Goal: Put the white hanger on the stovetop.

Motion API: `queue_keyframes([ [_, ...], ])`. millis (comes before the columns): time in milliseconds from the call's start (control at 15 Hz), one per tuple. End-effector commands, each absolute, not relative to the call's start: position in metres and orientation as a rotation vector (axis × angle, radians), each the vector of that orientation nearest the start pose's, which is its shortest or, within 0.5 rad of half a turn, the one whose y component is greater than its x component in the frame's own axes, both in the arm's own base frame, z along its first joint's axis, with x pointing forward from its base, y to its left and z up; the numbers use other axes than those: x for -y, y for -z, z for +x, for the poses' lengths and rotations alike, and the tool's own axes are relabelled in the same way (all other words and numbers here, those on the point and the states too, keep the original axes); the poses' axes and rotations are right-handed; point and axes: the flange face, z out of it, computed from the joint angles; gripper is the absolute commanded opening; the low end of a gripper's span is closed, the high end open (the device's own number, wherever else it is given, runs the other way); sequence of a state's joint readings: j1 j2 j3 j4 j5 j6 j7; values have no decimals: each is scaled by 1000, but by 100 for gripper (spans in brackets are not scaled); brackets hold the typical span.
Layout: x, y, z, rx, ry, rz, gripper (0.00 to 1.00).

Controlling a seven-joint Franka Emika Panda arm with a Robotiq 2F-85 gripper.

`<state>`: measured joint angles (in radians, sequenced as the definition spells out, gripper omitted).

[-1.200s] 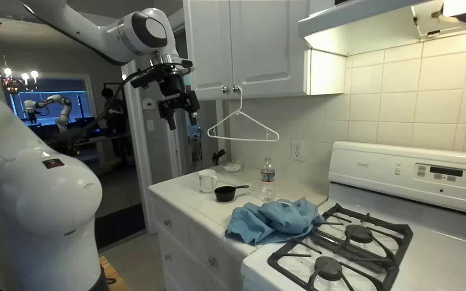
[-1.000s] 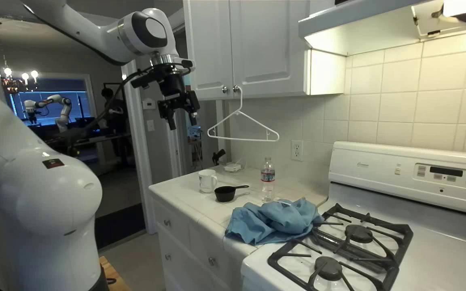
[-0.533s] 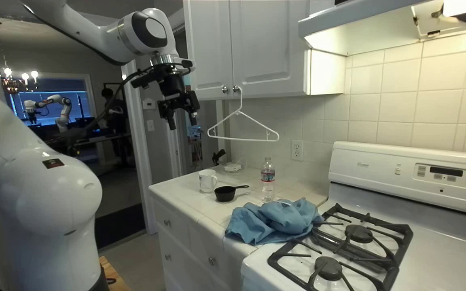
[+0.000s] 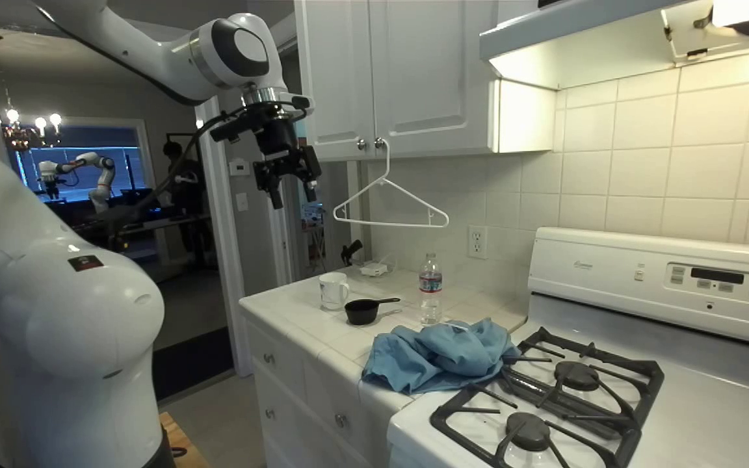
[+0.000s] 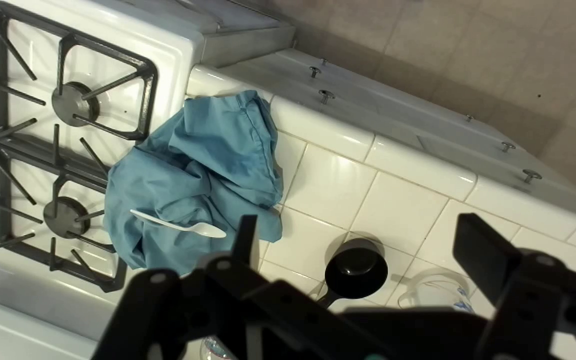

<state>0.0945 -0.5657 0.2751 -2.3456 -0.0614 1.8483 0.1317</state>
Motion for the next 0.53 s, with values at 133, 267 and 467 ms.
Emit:
queue_keyframes([
  [133,-150,-537,363,358,157,-3308,100],
  [267,-148,-534,364,356,150,-3314,100],
  [467,-137,-523,369,315,106,-3317,100],
])
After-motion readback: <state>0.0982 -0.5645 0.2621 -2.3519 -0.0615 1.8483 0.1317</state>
